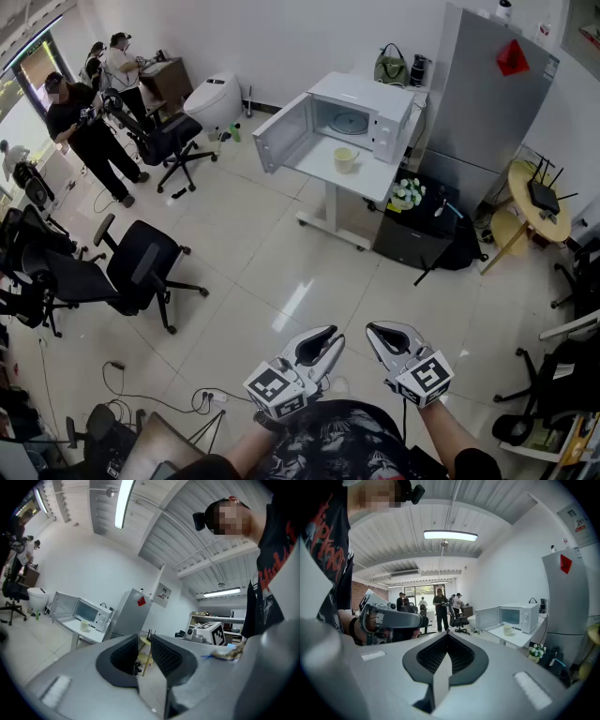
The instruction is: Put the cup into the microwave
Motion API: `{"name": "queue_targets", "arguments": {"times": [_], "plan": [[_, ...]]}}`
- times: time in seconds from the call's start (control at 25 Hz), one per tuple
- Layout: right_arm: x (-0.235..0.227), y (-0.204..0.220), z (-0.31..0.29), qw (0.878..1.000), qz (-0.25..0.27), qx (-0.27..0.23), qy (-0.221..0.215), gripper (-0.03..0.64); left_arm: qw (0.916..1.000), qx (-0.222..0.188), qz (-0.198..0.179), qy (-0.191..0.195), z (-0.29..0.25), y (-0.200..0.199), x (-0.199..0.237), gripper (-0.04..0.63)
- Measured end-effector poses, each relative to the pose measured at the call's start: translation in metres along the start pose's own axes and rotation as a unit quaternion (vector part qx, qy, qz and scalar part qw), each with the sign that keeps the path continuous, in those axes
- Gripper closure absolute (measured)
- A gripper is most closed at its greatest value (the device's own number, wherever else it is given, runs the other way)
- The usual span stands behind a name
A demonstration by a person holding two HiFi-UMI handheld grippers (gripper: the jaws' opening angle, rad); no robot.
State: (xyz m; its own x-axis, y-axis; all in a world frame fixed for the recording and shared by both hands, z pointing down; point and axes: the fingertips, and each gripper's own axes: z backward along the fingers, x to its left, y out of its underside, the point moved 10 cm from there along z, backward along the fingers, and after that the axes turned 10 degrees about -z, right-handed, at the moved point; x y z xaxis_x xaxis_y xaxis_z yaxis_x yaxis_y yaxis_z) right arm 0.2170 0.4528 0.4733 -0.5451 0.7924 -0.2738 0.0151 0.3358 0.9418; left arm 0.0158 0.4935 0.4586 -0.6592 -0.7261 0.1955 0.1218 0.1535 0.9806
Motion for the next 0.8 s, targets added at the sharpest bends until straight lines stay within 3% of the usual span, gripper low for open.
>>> {"name": "queue_targets", "arguments": {"times": [0.36, 0.6, 0.8], "plan": [[-0.076, -0.013, 0.000, 0.999, -0.024, -0.021, 0.038, 0.617, 0.9999, 0.003, -0.004, -0.015, -0.053, 0.009, 0.038, 0.508], [-0.104, -0.027, -0.056, 0.997, -0.024, -0.028, 0.072, 0.617, 0.9999, 0.003, -0.008, -0.014, -0.060, 0.008, 0.118, 0.508], [-0.106, -0.050, -0.124, 0.995, -0.021, -0.035, 0.086, 0.617, 0.9995, -0.012, -0.028, -0.010, -0.055, -0.018, 0.190, 0.508]]}}
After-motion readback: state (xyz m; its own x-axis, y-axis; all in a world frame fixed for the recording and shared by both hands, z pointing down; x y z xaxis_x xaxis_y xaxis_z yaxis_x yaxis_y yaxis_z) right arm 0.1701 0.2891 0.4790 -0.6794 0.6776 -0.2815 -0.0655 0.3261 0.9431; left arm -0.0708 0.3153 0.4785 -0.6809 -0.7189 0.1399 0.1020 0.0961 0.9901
